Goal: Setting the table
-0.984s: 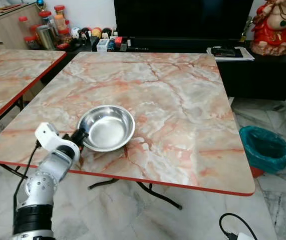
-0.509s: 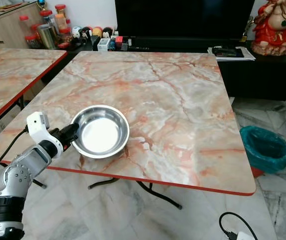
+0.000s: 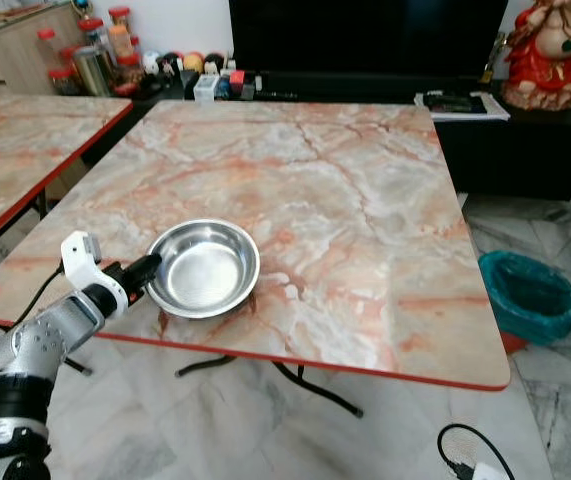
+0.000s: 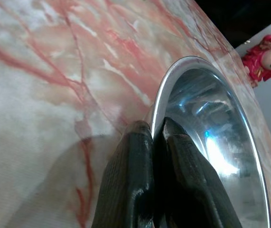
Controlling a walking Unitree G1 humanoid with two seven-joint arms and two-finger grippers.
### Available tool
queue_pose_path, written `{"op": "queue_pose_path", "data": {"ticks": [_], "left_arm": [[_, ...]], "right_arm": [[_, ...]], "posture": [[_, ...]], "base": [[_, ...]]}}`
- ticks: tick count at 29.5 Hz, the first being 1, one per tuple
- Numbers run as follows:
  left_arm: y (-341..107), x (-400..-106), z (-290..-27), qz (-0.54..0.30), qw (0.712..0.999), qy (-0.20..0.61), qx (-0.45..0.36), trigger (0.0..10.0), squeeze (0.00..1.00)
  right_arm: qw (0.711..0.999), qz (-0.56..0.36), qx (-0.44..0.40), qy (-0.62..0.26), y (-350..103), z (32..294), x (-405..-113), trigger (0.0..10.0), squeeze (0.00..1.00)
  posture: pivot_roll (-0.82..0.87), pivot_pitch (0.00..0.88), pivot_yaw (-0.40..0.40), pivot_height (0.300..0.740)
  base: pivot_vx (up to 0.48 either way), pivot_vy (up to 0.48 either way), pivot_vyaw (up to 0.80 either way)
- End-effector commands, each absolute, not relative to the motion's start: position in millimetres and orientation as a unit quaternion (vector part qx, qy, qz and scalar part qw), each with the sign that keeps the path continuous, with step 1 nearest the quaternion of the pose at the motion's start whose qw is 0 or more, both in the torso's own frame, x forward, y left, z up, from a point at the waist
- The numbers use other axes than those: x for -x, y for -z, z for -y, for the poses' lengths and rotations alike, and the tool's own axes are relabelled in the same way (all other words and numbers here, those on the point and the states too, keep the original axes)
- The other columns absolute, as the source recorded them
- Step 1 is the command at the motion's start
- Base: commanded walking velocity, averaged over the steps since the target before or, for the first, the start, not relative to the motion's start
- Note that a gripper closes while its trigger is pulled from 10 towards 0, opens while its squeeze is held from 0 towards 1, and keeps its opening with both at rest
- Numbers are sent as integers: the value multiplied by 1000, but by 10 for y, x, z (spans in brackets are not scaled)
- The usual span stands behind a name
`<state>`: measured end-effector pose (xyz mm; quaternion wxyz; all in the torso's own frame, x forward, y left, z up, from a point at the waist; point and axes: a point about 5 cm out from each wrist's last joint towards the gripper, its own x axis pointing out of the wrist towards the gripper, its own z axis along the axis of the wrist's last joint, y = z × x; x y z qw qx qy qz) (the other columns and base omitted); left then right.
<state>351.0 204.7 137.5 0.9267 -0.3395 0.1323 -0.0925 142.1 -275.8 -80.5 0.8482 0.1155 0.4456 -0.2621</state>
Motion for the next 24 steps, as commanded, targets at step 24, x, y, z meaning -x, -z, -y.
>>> {"op": "queue_pose_path", "data": {"ticks": [24], "left_arm": [[-1340, -3621, -2058, -138, 925, 129, 329, 10000, 0]], "right_arm": [[845, -448, -118, 266, 814, 2765, -1394, 10000, 0]], "posture": [[9, 78, 39, 740]], "base": [[0, 0, 0]]}}
